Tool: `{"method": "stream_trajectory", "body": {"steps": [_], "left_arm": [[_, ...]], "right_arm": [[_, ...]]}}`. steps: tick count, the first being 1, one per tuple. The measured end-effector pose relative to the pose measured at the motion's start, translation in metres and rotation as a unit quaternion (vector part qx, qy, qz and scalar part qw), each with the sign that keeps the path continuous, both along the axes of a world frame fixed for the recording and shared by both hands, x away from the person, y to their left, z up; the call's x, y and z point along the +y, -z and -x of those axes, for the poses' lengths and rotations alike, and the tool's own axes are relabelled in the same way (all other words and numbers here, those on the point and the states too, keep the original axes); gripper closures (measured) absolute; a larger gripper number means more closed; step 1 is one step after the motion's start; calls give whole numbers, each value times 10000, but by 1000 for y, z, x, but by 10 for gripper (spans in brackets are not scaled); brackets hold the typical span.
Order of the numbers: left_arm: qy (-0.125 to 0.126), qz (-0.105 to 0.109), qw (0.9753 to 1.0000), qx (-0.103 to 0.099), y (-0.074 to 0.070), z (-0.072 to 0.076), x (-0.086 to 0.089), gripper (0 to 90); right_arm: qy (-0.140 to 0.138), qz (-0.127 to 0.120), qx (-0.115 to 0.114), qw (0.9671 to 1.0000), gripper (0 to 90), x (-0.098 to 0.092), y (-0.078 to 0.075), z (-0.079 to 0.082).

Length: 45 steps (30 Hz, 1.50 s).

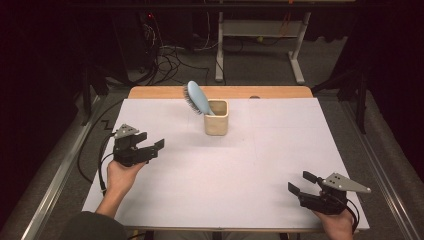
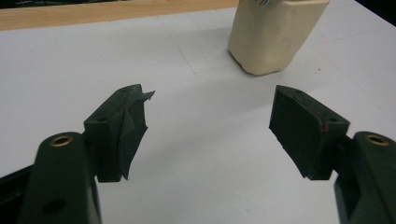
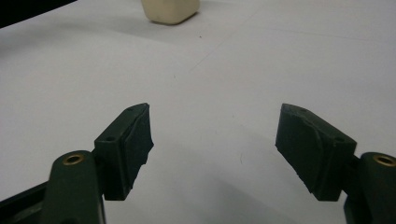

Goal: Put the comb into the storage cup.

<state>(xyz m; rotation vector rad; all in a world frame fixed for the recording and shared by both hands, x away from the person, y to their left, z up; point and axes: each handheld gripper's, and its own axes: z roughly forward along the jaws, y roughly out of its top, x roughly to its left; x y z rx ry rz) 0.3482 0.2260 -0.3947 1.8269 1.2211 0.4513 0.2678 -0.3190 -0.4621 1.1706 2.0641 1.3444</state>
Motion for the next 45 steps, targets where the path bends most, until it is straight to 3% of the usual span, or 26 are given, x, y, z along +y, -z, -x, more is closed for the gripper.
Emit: {"method": "stream_trajectory", "body": {"steps": [45], "left_arm": [[-184, 288, 9994, -69, 16, 25, 24, 261]], "right_arm": [[26, -11, -14, 10000, 274, 0, 0, 0]]}}
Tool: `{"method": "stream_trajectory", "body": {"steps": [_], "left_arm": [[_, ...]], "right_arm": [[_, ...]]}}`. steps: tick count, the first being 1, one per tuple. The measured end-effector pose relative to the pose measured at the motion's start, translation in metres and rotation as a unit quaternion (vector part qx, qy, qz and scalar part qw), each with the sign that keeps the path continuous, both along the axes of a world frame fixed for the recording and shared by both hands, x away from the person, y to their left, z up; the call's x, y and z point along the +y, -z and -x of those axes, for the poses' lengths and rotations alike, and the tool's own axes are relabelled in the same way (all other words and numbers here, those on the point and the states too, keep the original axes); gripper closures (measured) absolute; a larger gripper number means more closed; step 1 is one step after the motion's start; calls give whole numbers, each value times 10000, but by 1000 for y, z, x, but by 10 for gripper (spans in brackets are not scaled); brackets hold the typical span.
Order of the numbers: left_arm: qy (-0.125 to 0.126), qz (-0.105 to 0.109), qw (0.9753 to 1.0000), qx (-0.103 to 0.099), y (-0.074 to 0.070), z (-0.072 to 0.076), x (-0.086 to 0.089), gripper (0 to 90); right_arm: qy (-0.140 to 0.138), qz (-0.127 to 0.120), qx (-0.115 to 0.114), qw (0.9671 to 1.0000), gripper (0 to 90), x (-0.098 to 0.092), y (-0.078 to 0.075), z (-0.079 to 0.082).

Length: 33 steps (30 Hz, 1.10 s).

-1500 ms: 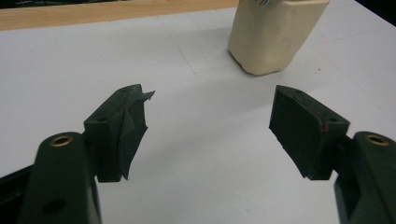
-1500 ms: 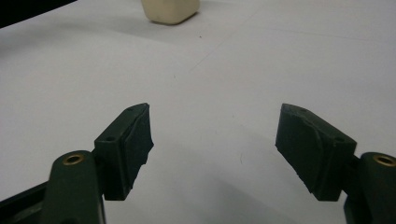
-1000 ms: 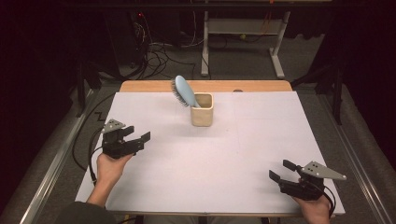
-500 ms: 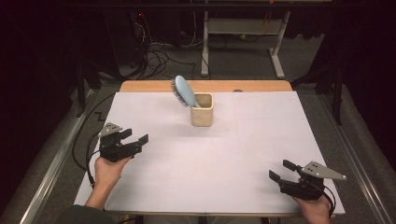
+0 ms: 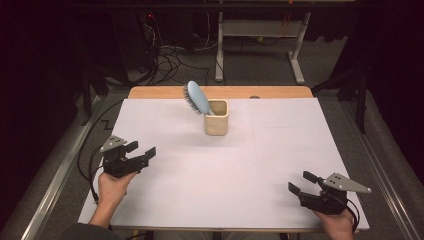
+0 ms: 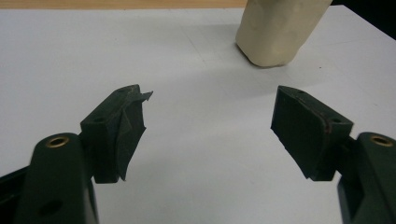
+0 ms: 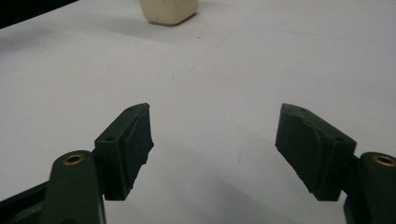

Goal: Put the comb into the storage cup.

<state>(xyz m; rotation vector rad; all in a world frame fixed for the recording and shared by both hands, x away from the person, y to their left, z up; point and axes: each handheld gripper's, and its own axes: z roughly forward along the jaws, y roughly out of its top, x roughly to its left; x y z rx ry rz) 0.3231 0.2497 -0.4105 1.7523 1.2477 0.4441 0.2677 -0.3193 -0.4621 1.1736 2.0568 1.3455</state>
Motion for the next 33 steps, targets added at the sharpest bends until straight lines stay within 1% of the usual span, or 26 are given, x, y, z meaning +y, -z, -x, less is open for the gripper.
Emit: {"method": "stream_trajectory", "body": {"steps": [4, 9, 11, 15, 19, 21, 24, 27, 33], "left_arm": [[-37, 30, 10000, -6, 2, 4, 3, 260], [-83, 58, 9999, -62, 5, 8, 6, 250], [-176, 27, 9998, -52, 6, 10, 6, 244], [-193, 6, 9998, -62, 10, 14, 8, 239], [-202, 70, 9997, -93, 12, 20, 12, 238], [-198, 64, 9997, -113, 14, 23, 14, 237], [-244, 91, 9995, -166, 17, 27, 17, 235], [-341, 90, 9989, -293, 21, 32, 18, 248], [-441, 83, 9982, -391, 25, 42, 22, 255]], "right_arm": [[5, 2, 7, 10000, 274, 0, 0, 0], [16, 3, 7, 10000, 274, -1, 0, 0], [20, 4, 8, 10000, 274, -1, 0, 0], [32, -2, 13, 10000, 274, -1, 0, 0], [51, 1, 17, 10000, 274, -1, 0, 0], [63, 6, 28, 10000, 274, -1, 1, 0], [94, 20, 46, 9999, 274, 0, 1, 0], [101, 64, 49, 9999, 274, 1, 2, 2], [142, 60, 6, 9999, 274, 2, 0, 7]]}}
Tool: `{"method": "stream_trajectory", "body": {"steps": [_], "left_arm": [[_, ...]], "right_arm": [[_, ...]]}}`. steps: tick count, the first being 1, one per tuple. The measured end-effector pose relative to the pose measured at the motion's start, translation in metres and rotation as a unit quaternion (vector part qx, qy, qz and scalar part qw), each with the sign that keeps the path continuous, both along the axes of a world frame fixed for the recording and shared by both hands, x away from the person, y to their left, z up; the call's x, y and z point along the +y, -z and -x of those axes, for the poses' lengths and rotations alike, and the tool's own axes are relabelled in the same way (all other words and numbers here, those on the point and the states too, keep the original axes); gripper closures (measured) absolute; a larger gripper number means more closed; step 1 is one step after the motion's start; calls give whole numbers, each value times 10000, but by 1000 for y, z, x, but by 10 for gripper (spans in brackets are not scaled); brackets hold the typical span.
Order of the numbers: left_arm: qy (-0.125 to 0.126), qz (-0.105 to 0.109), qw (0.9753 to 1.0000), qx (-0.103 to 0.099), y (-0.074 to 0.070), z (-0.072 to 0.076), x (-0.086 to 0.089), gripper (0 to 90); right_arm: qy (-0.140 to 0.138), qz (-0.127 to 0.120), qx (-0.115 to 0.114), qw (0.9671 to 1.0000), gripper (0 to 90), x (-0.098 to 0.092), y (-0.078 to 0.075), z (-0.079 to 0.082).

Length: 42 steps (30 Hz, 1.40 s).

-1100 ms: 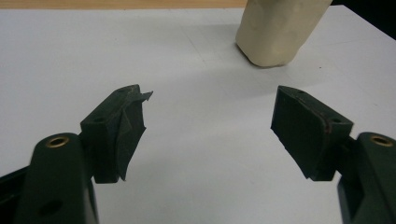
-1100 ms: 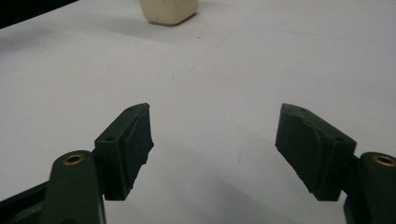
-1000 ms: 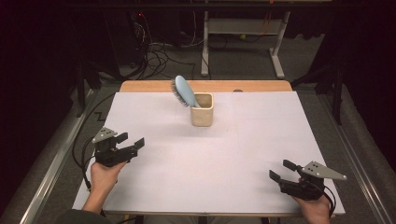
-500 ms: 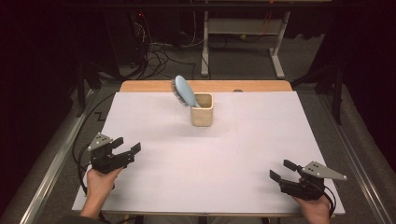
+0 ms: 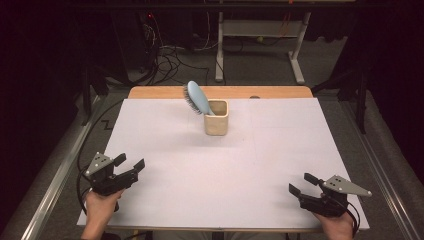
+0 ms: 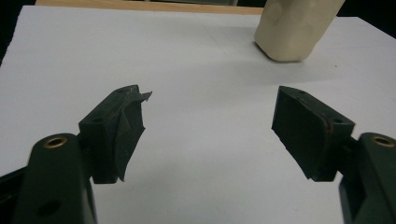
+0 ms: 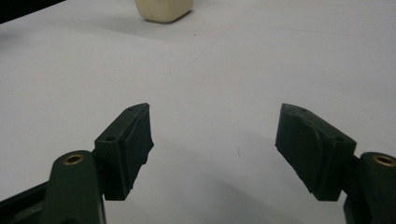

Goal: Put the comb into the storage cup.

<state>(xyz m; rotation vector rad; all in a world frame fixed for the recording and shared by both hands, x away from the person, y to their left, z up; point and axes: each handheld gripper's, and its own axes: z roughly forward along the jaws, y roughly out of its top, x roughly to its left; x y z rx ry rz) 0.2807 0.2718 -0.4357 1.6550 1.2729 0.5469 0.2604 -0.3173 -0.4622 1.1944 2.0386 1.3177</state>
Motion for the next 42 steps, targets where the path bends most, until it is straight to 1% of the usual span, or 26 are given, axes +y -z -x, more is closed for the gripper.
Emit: {"method": "stream_trajectory", "body": {"steps": [4, 8, 12, 17, 22, 25, 30, 32, 33, 37, 42], "left_arm": [[-72, 26, 10000, 5, 6, 5, 2, 255], [-153, 94, 9998, 12, 9, 7, 3, 255], [-151, 37, 9999, -36, 10, 8, 0, 260], [-121, 54, 9999, -42, 15, 12, 0, 260], [-139, 87, 9999, -27, 18, 17, 3, 260], [-122, 64, 9999, -25, 21, 20, 4, 260], [-224, 143, 9996, 27, 24, 23, 7, 260], [-297, 92, 9995, -35, 24, 25, 7, 261], [-313, 71, 9995, -35, 24, 26, 7, 262], [-314, 77, 9994, 152, 28, 25, 8, 261], [-221, -27, 9995, 233, 30, 25, 6, 259]], "right_arm": [[31, -42, -26, 10000, 274, -2, -1, 2], [90, -83, -1, 9999, 274, -5, 0, 1], [101, -87, -33, 9999, 274, -5, -1, 3], [84, -6, -42, 10000, 273, -2, -1, 3], [133, -36, -36, 9999, 274, -3, -1, 3], [145, -37, -39, 9999, 274, -4, -1, 4], [185, -57, -22, 9998, 273, -5, -1, 4], [212, -69, -18, 9998, 273, -7, -1, 5], [237, -95, -14, 9997, 273, -8, -1, 5], [257, -165, -14, 9995, 272, -12, -1, 6], [251, -165, 10, 9995, 272, -12, -1, 6]]}}
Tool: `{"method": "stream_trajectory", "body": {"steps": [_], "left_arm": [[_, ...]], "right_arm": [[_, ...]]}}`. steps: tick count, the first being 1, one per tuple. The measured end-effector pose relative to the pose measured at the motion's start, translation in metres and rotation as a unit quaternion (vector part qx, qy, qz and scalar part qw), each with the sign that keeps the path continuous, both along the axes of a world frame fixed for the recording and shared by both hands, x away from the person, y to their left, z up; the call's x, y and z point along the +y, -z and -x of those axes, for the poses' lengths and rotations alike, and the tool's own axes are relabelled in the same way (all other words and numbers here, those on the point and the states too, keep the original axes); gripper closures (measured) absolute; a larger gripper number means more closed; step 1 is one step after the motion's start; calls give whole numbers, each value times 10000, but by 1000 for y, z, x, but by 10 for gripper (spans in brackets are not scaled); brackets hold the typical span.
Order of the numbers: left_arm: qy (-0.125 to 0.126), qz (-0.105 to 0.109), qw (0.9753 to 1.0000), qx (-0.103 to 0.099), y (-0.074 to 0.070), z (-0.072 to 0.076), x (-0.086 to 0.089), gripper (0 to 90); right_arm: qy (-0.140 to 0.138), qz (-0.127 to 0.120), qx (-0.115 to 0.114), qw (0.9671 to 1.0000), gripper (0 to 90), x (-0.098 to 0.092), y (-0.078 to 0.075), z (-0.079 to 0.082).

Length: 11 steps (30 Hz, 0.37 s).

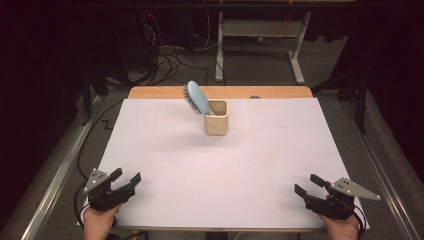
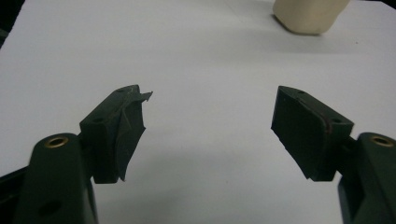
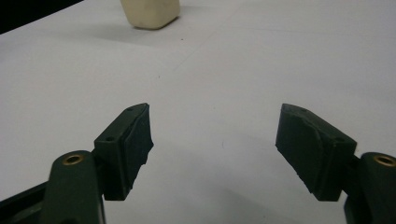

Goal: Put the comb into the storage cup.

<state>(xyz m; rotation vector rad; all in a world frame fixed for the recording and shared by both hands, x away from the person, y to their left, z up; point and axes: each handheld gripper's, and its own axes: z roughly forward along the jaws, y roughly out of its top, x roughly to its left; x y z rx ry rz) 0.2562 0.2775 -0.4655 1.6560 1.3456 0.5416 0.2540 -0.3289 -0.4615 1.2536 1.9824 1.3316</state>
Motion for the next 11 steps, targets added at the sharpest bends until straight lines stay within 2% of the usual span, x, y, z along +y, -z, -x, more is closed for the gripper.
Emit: {"method": "stream_trajectory", "body": {"steps": [6, 11], "left_arm": [[116, 28, 9999, 82, 1, -1, -1, 255], [210, -24, 9997, 110, 2, -5, -4, 254]], "right_arm": [[-28, 124, 75, 9999, 272, 2, 2, -4], [16, 114, 80, 9999, 272, 0, 2, -4]]}}
